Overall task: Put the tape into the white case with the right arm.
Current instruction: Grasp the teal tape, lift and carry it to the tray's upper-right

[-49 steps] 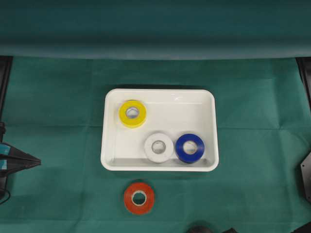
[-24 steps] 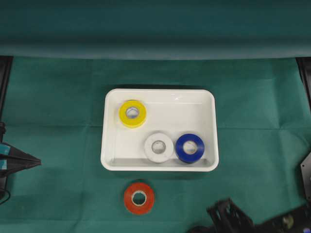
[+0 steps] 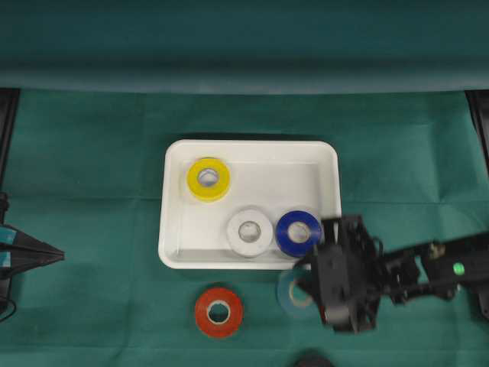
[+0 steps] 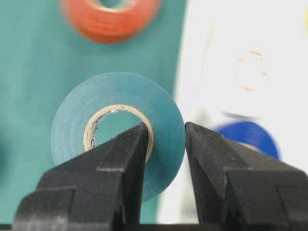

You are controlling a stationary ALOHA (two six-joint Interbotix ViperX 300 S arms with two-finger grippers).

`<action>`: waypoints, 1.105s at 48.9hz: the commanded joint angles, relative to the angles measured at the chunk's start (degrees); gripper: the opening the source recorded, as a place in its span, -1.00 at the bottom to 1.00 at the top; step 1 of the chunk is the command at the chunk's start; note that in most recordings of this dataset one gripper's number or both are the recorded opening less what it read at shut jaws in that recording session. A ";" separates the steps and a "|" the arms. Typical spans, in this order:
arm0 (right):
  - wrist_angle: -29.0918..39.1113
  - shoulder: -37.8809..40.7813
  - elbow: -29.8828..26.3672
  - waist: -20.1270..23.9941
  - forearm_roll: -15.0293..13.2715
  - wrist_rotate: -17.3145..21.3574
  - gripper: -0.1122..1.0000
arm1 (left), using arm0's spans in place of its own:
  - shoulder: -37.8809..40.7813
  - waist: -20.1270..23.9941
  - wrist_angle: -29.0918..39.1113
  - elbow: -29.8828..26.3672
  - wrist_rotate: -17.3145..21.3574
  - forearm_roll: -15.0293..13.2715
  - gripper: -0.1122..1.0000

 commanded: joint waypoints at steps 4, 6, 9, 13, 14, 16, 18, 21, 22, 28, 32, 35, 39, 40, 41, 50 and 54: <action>-1.76 -1.41 -0.35 -6.68 -0.53 -2.20 -0.81 | 0.88 0.18 -0.62 -0.53 -0.09 0.00 -0.79; -2.64 -1.41 -0.35 -8.53 -0.62 -3.25 -0.81 | 0.88 0.18 -0.70 -0.62 -0.09 0.00 -0.79; -4.13 -1.32 -0.44 -11.16 -0.62 -4.75 -0.81 | 0.88 0.18 -0.62 -0.53 -0.09 0.00 -0.79; -6.42 -1.14 -0.26 -15.03 -0.62 -6.86 -0.81 | 0.88 0.18 -0.62 -0.53 -0.09 0.00 -0.79; -6.86 -1.14 -0.18 -15.82 -0.62 -7.29 -0.81 | 0.88 0.18 -0.70 -0.62 -0.09 0.00 -0.79; -7.91 -0.79 -0.18 -17.58 -0.62 -8.09 -0.81 | 0.88 0.18 -0.62 -0.62 -0.09 0.00 -0.79; -8.96 -0.44 -0.09 -19.16 -0.62 -8.88 -0.81 | 0.88 0.18 -0.62 -0.53 -0.09 0.00 -0.79; -10.63 0.26 0.09 -21.27 -0.62 -9.76 -0.81 | 0.88 0.18 -0.70 -0.53 -0.09 0.00 -0.79; -11.16 0.53 0.00 -21.97 -0.62 -10.02 -0.81 | 0.88 0.18 -0.70 -0.53 -0.09 0.00 -0.79; -13.80 2.11 0.09 -25.31 -0.62 -10.55 -0.81 | 0.88 0.18 -0.62 -0.53 -0.09 0.00 -0.79; -15.38 3.34 0.09 -27.07 -0.62 -10.63 -0.81 | 0.88 0.18 -0.70 -0.62 -0.09 0.00 -0.79; -16.08 3.96 0.00 -27.69 -0.62 -10.63 -0.81 | 0.88 0.18 -0.70 -0.62 -0.09 0.00 -0.79; -16.17 4.39 0.00 -27.77 -0.88 -10.63 -0.81 | 0.88 0.18 -0.70 -0.62 -0.09 0.00 -0.79; -16.17 4.48 0.00 -27.77 -0.97 -10.63 -0.81 | 0.88 0.18 -0.62 -0.53 -0.09 0.00 -0.79; -16.17 4.48 0.00 -27.86 -1.05 -10.63 -0.81 | 0.88 0.18 -0.62 -0.62 -0.09 0.00 -0.79; -16.08 4.48 0.09 -28.21 -1.23 -10.55 -0.81 | 0.88 0.18 -0.70 -0.62 -0.09 0.00 -0.79; -16.08 4.75 0.18 -28.30 -1.23 -10.55 -0.81 | 0.88 0.18 -0.70 -0.62 -0.09 0.00 -0.79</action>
